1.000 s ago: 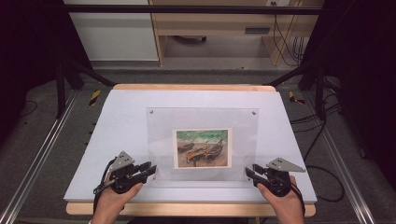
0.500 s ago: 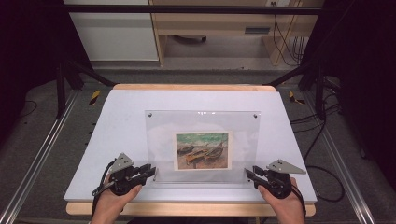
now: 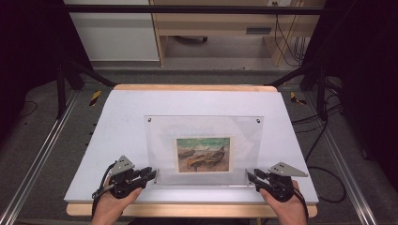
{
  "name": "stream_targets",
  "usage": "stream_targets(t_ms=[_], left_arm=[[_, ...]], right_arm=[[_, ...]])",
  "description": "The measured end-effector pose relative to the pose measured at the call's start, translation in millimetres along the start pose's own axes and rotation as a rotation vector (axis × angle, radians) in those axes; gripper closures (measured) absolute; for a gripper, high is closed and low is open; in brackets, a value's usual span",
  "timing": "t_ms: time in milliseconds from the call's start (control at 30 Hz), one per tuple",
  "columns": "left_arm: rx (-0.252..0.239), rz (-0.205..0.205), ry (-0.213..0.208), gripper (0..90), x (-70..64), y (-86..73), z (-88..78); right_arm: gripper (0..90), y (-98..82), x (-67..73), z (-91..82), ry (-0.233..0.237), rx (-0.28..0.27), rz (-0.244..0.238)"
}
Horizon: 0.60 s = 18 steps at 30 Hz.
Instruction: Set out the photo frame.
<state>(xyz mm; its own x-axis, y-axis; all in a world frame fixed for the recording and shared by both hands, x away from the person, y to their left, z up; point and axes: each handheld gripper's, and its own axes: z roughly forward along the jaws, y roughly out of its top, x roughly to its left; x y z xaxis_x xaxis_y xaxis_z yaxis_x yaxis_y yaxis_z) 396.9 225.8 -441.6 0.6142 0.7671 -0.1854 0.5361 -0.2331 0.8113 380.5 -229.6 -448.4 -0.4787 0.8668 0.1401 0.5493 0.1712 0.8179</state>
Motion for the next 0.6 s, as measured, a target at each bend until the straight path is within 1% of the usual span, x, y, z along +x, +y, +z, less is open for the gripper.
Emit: stream_targets(t_ms=[100, 333, 600], left_arm=[[0.006, 0.005, -0.005, 71.0, 0.0, -0.9, -0.6], [0.018, 0.013, -0.011, 71.0, -0.7, -2.3, -1.6], [0.028, 0.023, -0.015, 71.0, -1.2, -3.4, -2.3]], right_arm=[[66.3, -1.0, 0.8, -0.7, 0.002, 0.006, 0.007], [66.4, -3.2, 0.8, -1.6, 0.006, 0.012, -0.003], [66.4, -4.8, 1.5, -2.5, 0.006, 0.017, -0.003]])
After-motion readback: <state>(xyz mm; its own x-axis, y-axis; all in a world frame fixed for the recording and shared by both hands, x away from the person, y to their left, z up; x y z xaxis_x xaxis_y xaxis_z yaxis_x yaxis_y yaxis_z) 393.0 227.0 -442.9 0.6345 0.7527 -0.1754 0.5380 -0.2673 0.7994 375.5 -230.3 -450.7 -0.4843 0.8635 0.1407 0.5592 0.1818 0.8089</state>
